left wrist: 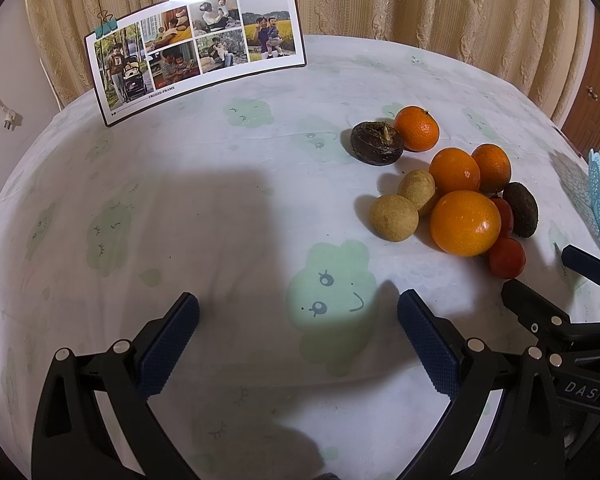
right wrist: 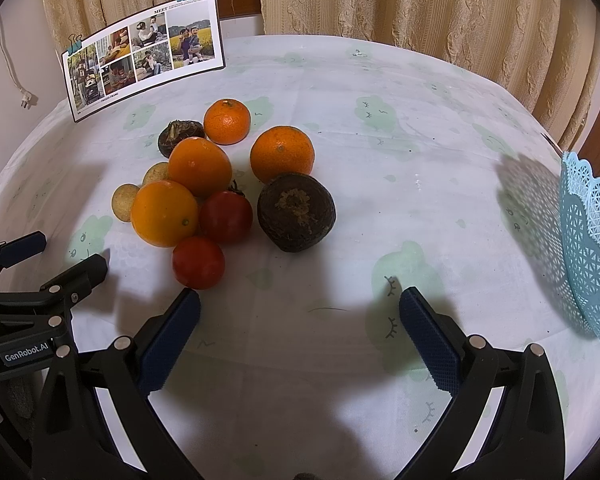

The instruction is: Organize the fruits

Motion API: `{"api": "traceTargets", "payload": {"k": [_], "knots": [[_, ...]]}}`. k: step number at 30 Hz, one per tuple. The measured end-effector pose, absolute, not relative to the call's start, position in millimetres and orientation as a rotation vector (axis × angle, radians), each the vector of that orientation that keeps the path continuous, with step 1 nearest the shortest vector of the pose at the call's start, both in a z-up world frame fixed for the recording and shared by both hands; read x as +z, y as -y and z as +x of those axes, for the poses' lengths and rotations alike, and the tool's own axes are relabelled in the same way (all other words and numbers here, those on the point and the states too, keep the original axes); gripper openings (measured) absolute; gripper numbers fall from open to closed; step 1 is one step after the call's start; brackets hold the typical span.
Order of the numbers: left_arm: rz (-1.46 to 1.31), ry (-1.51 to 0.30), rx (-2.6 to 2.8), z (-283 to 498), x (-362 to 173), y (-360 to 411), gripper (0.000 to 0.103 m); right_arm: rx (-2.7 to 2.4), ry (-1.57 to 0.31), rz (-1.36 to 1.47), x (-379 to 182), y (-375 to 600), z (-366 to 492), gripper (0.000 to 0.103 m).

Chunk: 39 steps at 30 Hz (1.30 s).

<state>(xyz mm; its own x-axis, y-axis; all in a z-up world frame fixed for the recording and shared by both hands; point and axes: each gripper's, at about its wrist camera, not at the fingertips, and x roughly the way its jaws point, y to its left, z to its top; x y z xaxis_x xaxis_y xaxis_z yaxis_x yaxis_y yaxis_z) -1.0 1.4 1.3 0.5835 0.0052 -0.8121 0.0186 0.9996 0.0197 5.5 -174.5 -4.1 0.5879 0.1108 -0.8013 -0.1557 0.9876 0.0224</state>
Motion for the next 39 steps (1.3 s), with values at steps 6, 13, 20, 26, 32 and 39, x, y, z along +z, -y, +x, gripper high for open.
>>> {"api": "traceTargets", "payload": {"k": [6, 13, 20, 26, 32, 39], "knots": [[0.027, -0.948, -0.008, -1, 1, -1, 0.098, 0.155, -0.930, -0.052, -4, 174, 6, 0.101], [0.027, -0.948, -0.008, -1, 1, -1, 0.098, 0.155, -0.930, -0.052, -4, 174, 6, 0.101], [0.027, -0.948, -0.008, -1, 1, -1, 0.098, 0.155, -0.931, -0.055, -4, 174, 5, 0.101], [0.027, -0.947, -0.007, -1, 1, -1, 0.098, 0.156, -0.936, -0.059, -4, 174, 7, 0.101], [0.028, -0.951, -0.005, -2, 1, -1, 0.098, 0.156, -0.942, -0.060, -4, 173, 6, 0.101], [0.022, -0.946, -0.097, -5, 3, -11, 0.098, 0.196, -0.932, -0.026, -2, 176, -3, 0.101]]}}
